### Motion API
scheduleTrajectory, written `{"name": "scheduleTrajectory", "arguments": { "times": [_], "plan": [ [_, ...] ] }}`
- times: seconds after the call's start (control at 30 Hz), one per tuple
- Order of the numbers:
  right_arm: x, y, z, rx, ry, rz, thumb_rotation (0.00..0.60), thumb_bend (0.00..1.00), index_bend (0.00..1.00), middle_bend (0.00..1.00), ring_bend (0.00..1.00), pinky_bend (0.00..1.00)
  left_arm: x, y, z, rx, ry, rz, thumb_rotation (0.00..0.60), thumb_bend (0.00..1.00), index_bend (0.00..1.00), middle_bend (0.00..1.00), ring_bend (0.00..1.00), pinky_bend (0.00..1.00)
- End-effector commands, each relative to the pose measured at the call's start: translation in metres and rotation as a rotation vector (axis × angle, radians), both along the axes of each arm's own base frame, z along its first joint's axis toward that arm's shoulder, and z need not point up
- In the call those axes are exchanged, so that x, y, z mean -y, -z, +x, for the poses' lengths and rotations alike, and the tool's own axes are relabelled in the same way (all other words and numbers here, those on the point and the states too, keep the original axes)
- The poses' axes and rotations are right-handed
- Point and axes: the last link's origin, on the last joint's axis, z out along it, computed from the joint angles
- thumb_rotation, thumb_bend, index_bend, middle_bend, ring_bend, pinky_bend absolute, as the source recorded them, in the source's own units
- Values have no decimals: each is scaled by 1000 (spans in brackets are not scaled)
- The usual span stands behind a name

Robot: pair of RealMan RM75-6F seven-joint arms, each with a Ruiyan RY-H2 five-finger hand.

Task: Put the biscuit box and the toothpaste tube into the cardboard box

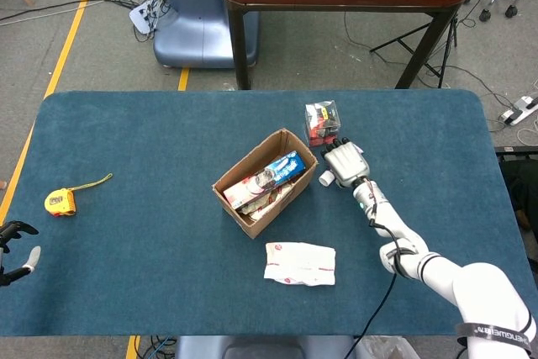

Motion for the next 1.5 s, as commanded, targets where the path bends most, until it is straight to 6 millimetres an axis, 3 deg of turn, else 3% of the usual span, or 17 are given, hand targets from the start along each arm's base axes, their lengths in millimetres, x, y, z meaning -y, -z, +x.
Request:
{"name": "scheduleTrajectory", "arguments": {
  "times": [0.03,0.3,0.9,1.13,1.5],
  "plan": [
    [1,5,3,-3,-5,7,600,188,364,308,172,250,0,0,0,0,0,0,600,333,434,412,412,525],
    [2,11,2,-18,-3,13,600,206,387,353,214,250,0,0,0,0,0,0,600,333,434,412,411,525],
    [2,13,0,-32,6,0,600,266,592,563,435,256,0,0,0,0,0,0,600,333,434,412,411,525],
    [-3,-3,0,5,-15,-20,600,269,621,591,466,269,0,0,0,0,0,0,600,333,434,412,411,525],
    [-21,-44,4,93,-55,-80,600,271,643,610,489,290,0,0,0,0,0,0,600,333,434,412,411,526]
  ]
}}
